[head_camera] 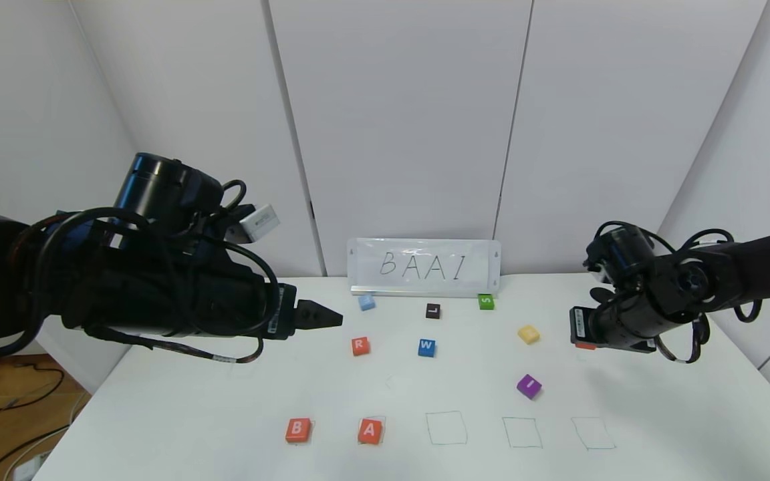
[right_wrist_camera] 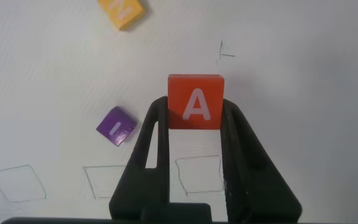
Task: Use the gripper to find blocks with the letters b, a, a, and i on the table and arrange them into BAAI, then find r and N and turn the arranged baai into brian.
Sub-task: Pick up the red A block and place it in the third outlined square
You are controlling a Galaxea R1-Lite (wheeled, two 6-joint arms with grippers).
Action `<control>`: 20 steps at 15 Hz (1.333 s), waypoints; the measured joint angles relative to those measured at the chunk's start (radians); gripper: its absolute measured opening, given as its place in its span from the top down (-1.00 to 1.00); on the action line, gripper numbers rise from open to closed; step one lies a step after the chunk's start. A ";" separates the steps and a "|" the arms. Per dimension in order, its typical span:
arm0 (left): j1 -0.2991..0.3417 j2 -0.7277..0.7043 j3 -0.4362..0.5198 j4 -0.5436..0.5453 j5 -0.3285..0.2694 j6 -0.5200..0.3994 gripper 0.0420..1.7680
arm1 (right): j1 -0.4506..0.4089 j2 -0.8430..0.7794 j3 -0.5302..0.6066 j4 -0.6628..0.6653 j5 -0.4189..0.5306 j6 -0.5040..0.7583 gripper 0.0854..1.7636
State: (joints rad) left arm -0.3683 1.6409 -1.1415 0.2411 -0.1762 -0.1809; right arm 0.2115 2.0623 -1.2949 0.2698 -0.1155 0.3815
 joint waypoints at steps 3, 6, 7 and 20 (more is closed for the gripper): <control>-0.001 0.000 0.000 0.000 0.000 0.000 -0.94 | 0.062 -0.038 -0.001 0.034 -0.032 0.030 0.46; 0.000 0.003 0.000 0.000 0.000 0.000 -0.94 | 0.143 -0.051 -0.003 0.043 -0.075 0.066 0.46; 0.000 0.003 0.000 0.000 0.000 0.000 -0.94 | 0.170 -0.053 -0.003 0.043 -0.079 0.074 0.46; 0.001 -0.002 -0.004 0.000 0.001 0.000 -0.94 | 0.476 0.093 -0.098 0.053 -0.090 0.197 0.46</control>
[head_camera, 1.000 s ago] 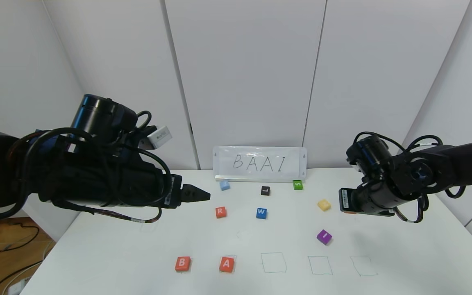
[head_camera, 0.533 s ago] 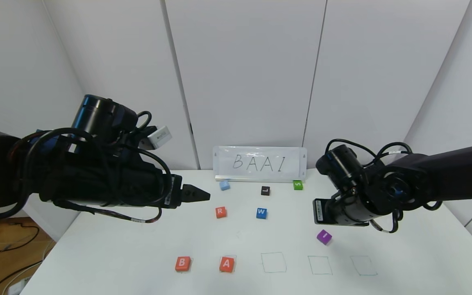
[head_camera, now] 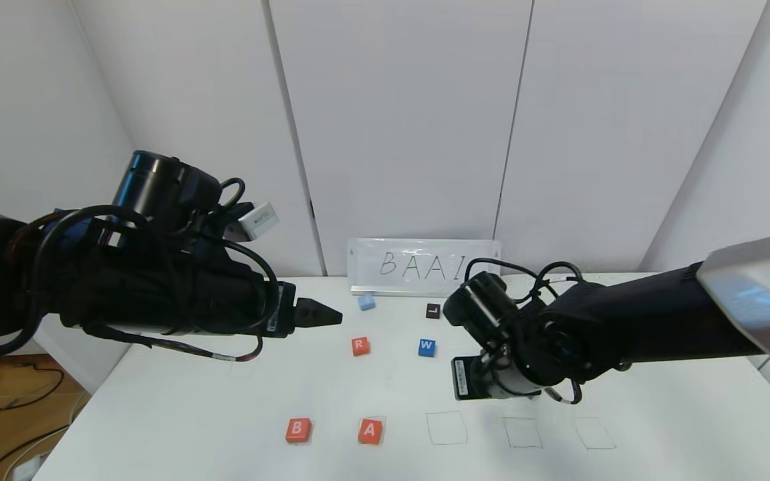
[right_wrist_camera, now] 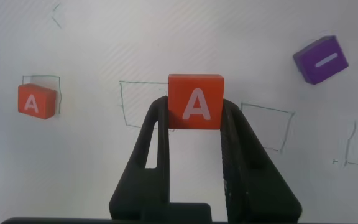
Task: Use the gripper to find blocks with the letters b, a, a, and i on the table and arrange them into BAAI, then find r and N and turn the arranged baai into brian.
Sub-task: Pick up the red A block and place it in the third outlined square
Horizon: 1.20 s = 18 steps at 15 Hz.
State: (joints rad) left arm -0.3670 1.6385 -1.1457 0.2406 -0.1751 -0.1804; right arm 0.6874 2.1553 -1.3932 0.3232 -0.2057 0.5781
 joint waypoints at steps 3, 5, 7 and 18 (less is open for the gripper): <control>0.000 -0.001 -0.001 0.000 0.000 0.000 -0.94 | 0.057 0.068 -0.056 0.033 0.000 0.055 0.46; 0.000 -0.001 -0.001 0.000 0.000 0.000 -0.94 | 0.083 0.111 -0.107 0.079 0.000 0.071 0.46; 0.001 -0.001 -0.001 0.000 0.000 0.001 -0.94 | 0.100 0.142 -0.140 0.093 0.000 0.080 0.46; 0.002 0.001 -0.001 0.000 0.002 0.001 -0.94 | 0.130 0.221 -0.141 0.092 -0.001 0.068 0.46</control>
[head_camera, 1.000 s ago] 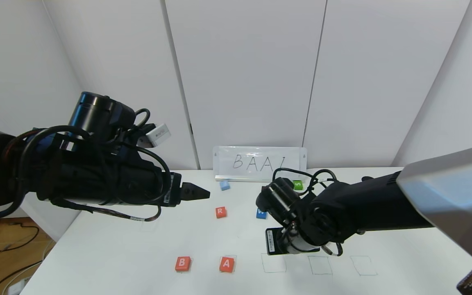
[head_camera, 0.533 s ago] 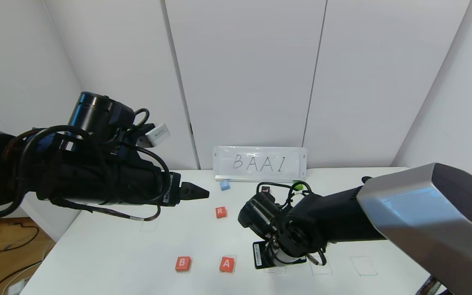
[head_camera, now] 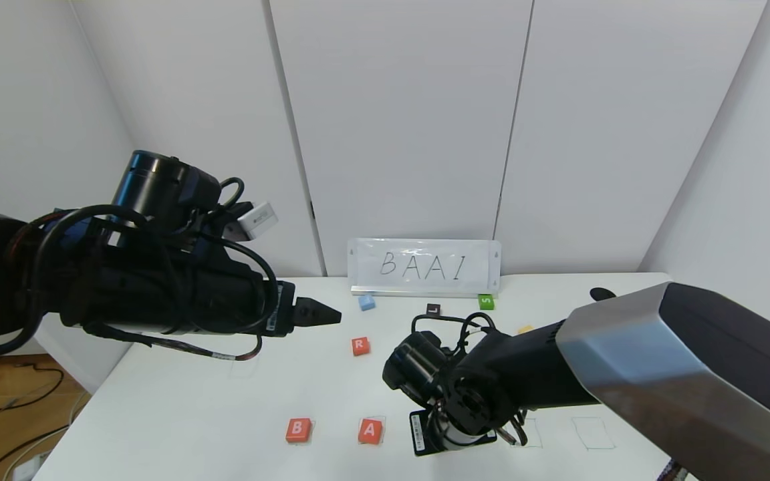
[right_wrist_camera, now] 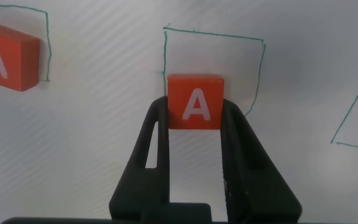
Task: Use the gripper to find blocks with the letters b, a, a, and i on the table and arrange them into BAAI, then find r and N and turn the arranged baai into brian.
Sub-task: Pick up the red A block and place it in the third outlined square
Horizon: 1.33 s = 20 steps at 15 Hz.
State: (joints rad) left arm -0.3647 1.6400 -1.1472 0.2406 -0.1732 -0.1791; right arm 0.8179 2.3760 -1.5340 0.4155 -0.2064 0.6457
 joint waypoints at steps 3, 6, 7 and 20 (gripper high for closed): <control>0.000 0.001 0.000 0.000 0.000 0.000 -0.94 | -0.005 0.004 -0.001 -0.002 -0.001 0.000 0.46; 0.000 0.003 0.000 0.000 0.000 0.000 -0.94 | -0.011 0.006 -0.002 -0.002 -0.002 0.000 0.46; 0.000 0.003 0.000 0.000 0.000 0.000 -0.94 | -0.011 0.007 -0.002 -0.002 -0.003 0.003 0.46; 0.000 0.005 0.000 0.000 0.000 0.000 -0.94 | -0.013 0.011 -0.003 0.002 0.000 0.011 0.23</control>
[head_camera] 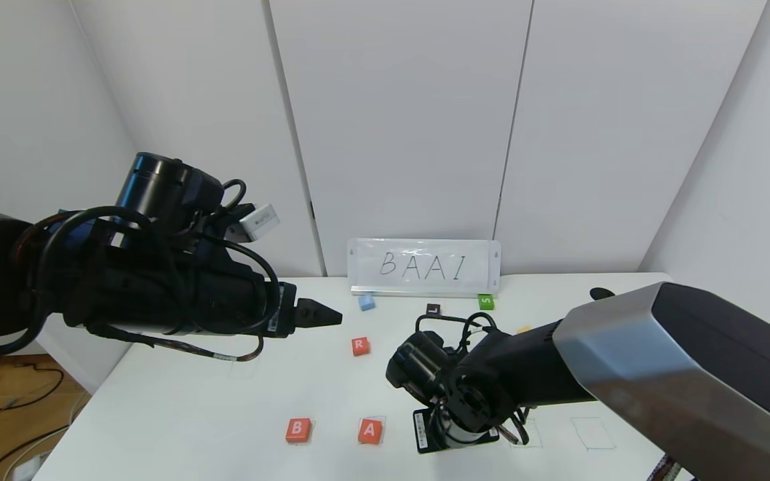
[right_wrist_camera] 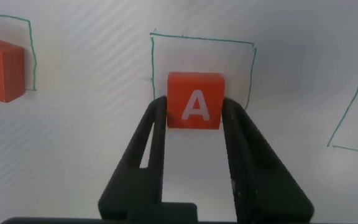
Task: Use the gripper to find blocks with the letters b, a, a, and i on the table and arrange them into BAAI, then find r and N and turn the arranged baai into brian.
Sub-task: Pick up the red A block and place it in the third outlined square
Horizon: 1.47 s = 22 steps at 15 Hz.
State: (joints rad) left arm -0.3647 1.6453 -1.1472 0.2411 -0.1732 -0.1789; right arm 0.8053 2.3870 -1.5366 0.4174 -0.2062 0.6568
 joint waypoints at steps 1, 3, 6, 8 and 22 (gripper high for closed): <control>0.000 0.000 0.000 0.000 0.000 0.000 -0.94 | 0.001 0.000 0.000 -0.001 0.000 0.000 0.09; 0.000 0.000 0.000 0.000 0.000 0.000 -0.94 | 0.003 0.000 -0.001 -0.001 0.001 0.000 -0.14; 0.000 0.000 0.000 0.000 0.000 0.000 -0.94 | 0.003 0.001 -0.002 -0.001 0.000 0.000 -0.40; 0.000 0.000 0.000 0.000 0.000 0.000 -0.94 | 0.003 0.001 -0.002 -0.001 0.000 -0.001 -0.52; 0.000 -0.003 0.000 0.000 0.000 0.000 -0.94 | -0.080 -0.077 -0.023 0.060 -0.040 0.006 -0.86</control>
State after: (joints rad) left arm -0.3647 1.6428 -1.1468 0.2406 -0.1732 -0.1791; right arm 0.7249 2.3102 -1.5600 0.4772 -0.2460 0.6630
